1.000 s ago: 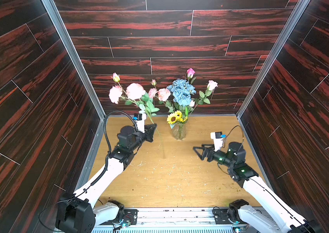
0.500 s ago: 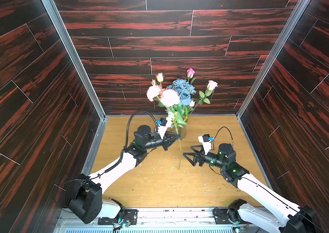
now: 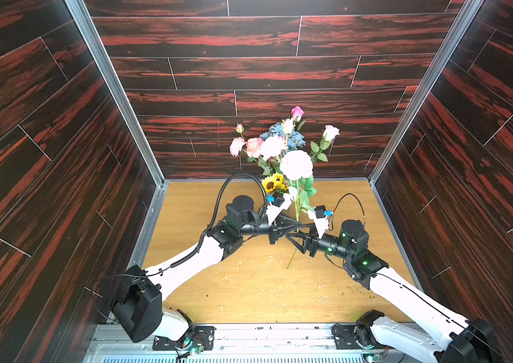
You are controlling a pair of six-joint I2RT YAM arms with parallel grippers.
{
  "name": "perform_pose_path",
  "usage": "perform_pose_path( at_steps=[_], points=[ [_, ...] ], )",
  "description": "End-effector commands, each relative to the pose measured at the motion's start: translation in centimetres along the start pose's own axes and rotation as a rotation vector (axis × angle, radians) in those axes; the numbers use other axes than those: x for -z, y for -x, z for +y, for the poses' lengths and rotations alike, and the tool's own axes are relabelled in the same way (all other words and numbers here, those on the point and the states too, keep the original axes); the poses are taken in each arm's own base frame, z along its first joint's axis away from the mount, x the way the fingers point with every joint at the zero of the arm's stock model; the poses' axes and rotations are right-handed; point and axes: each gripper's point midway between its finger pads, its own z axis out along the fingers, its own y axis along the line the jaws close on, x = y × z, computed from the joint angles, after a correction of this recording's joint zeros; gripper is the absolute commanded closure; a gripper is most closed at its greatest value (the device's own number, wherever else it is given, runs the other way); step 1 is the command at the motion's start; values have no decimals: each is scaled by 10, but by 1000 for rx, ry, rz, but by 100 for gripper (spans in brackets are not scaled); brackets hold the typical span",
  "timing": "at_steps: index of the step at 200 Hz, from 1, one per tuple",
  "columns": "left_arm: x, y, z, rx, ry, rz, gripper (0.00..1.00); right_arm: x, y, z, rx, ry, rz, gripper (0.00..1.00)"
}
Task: Pick out pink flowers from the vase
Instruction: Pick up the flower from the vase.
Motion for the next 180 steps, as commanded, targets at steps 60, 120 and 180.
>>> perform_pose_path(
  at_steps=[60, 120, 180],
  points=[
    [-8, 12, -10, -56, -55, -11, 100, 5, 1, 14, 20, 26, 6, 87],
    [-12, 13, -2, -29, -18, -26, 99, 5, -3, 9, 26, -3, 21, 100],
    [5, -1, 25, -26, 206, -10, 54, 15, 2, -11, 43, -151, -1, 100]
  ],
)
